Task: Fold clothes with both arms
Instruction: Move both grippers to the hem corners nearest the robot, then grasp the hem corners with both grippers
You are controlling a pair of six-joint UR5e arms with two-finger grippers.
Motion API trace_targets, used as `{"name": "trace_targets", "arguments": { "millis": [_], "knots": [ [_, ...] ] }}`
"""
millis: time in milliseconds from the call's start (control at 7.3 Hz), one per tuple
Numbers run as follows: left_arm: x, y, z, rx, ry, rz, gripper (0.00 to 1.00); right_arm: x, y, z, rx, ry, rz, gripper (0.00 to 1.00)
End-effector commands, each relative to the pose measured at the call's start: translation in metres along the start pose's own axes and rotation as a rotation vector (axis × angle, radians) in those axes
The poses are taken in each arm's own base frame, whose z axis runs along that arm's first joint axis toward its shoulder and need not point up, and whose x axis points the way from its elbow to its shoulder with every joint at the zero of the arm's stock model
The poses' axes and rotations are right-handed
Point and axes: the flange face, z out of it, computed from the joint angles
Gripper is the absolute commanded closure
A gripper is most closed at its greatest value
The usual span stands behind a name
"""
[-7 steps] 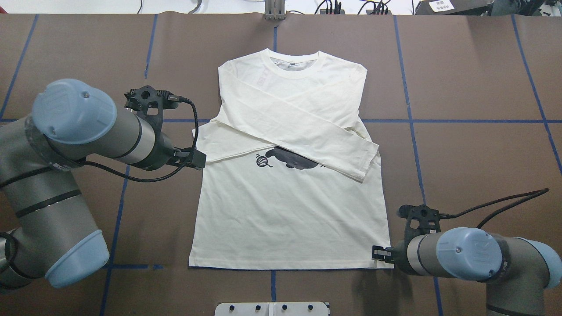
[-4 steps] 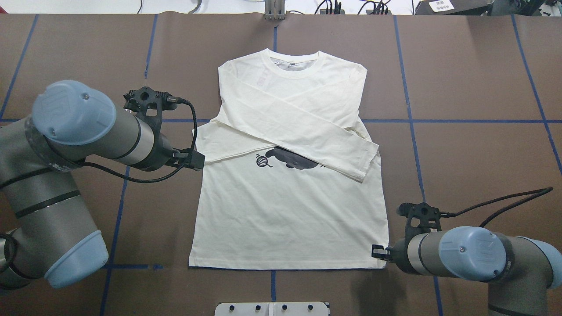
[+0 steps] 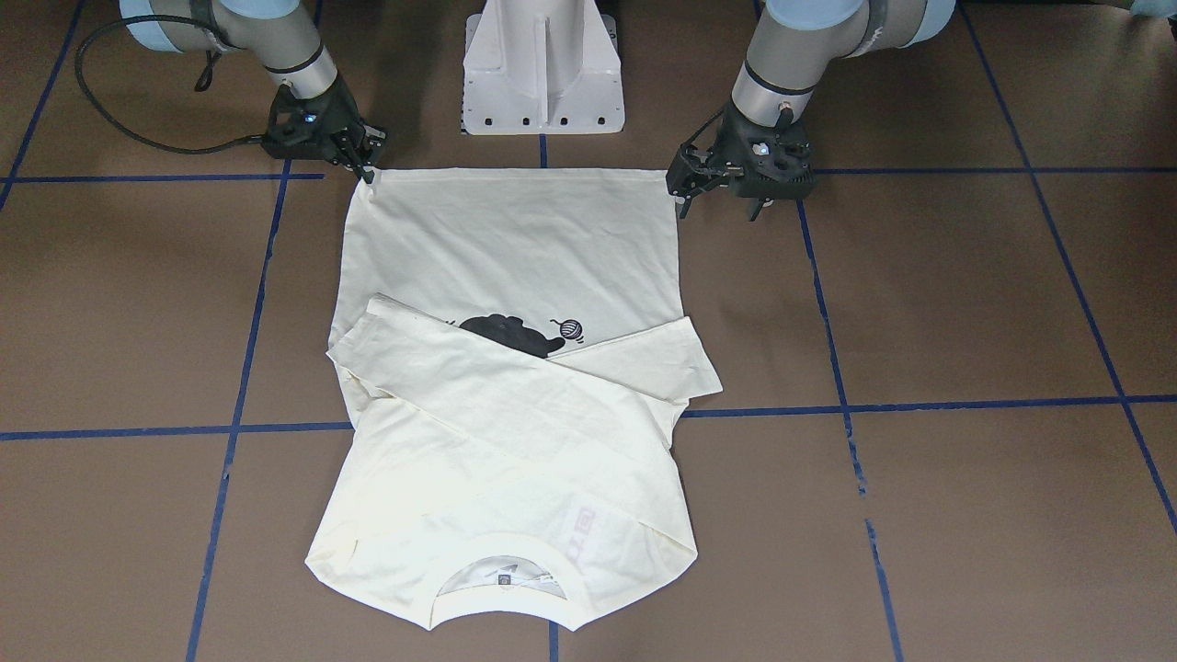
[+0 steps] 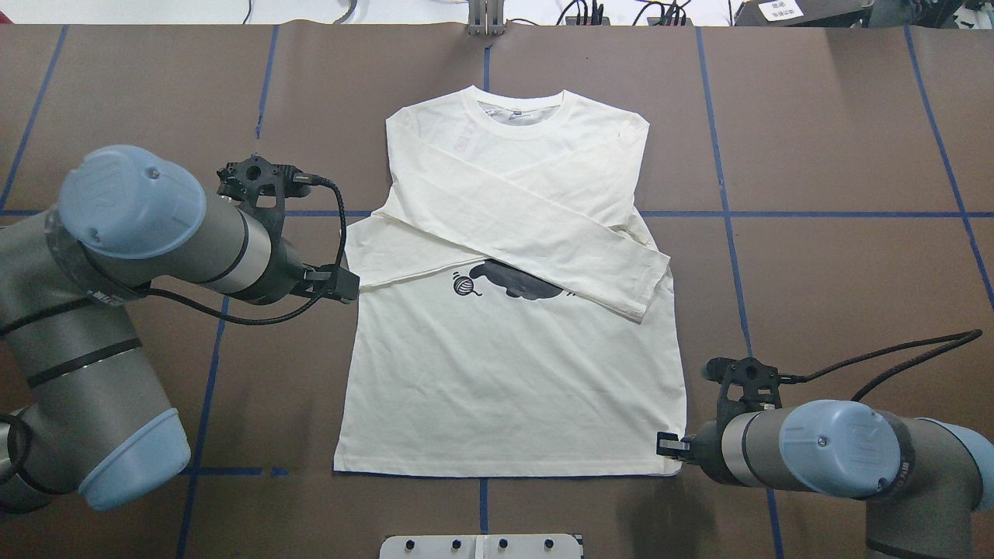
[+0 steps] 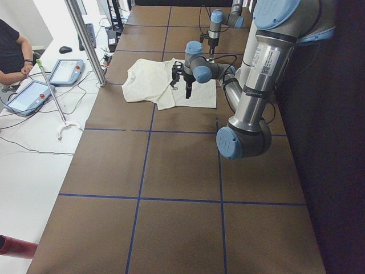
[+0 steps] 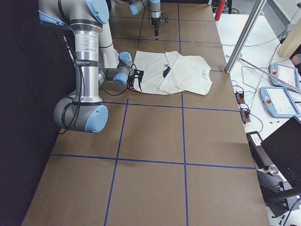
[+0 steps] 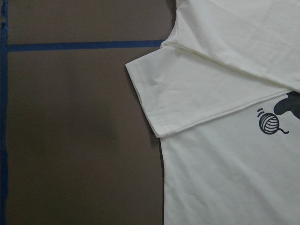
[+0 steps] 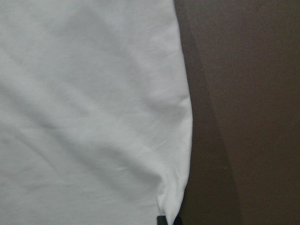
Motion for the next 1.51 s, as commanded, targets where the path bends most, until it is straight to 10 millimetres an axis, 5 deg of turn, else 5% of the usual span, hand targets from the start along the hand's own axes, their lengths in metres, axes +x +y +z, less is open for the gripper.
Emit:
{"name": "trace_targets", "arguments": {
  "millis": [0, 274, 959, 1370],
  "knots": [
    [0.015, 0.097, 0.047, -0.075, -0.008, -0.182, 0.12, -0.005, -0.005, -0.012, 0.006, -0.029, 0.004, 1.0],
    [0.019, 0.141, 0.069, -0.107, -0.057, -0.215, 0.22, -0.009, -0.007, -0.02, 0.01, -0.047, 0.006, 1.0],
    [0.008, 0.134, 0.104, -0.048, -0.139, -0.209, 0.25, -0.01, -0.012, -0.022, 0.014, -0.051, 0.013, 1.0],
    [0.008, 0.134, 0.106, -0.049, -0.142, -0.209, 0.32, -0.01, -0.013, -0.022, 0.012, -0.051, 0.012, 1.0]
  ]
}}
